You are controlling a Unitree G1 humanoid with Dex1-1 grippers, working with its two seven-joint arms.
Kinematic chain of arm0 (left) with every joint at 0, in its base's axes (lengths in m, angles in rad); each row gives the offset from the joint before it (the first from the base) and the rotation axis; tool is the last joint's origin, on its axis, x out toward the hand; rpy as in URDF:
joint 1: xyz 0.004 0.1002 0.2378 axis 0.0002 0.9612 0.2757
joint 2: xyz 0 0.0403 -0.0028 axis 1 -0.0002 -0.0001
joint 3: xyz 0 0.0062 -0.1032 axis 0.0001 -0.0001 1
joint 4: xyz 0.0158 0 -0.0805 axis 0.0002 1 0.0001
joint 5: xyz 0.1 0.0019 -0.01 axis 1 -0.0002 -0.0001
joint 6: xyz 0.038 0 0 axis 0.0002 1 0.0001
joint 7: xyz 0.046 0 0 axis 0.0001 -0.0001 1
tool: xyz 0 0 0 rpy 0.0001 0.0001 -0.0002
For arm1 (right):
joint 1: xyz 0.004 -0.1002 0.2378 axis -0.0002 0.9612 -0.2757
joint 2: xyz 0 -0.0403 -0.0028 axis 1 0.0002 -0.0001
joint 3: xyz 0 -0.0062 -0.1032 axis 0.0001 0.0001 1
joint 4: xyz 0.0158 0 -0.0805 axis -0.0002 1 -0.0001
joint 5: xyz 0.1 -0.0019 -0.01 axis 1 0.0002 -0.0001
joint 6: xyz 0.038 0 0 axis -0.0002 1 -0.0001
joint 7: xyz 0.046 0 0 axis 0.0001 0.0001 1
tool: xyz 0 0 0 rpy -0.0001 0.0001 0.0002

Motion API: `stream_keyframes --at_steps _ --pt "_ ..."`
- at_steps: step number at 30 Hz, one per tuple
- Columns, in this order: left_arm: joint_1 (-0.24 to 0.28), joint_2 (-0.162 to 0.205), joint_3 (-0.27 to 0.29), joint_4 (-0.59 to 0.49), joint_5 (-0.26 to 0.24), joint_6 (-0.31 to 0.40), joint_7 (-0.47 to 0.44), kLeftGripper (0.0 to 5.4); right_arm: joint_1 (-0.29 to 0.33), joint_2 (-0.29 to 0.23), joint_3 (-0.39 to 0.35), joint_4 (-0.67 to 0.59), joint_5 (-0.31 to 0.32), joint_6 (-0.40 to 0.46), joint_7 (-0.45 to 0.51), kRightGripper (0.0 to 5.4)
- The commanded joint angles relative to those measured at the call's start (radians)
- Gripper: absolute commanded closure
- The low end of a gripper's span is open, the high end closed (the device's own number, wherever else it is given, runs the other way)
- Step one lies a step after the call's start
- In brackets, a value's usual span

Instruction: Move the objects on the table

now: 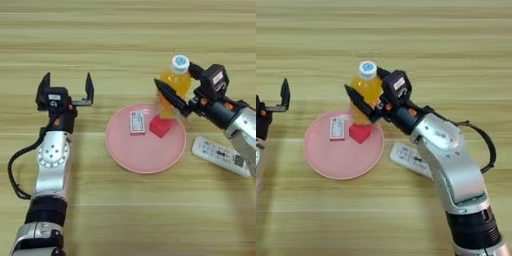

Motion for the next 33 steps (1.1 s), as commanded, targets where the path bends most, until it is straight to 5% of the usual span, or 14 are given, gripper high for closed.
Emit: stream_keyframes --at_steps 1,14,24,33 --pt "-0.026 0.001 -0.001 0.024 0.003 -0.011 0.004 0.0 -0.007 -0.014 0.023 -0.041 0.066 0.045 0.053 1.92" --pt "-0.031 -0.006 -0.006 0.024 0.008 -0.01 0.013 0.0 0.011 -0.024 0.124 0.049 0.072 0.03 0.154 1.92" --pt "-0.025 -0.005 -0.008 0.014 0.009 -0.011 0.012 0.0 0.046 0.009 0.205 0.23 -0.027 -0.17 0.193 1.92" --pt "-0.026 -0.004 -0.009 0.02 0.012 -0.015 0.011 0.0 0.061 0.039 0.214 0.332 -0.055 -0.331 0.228 1.93"
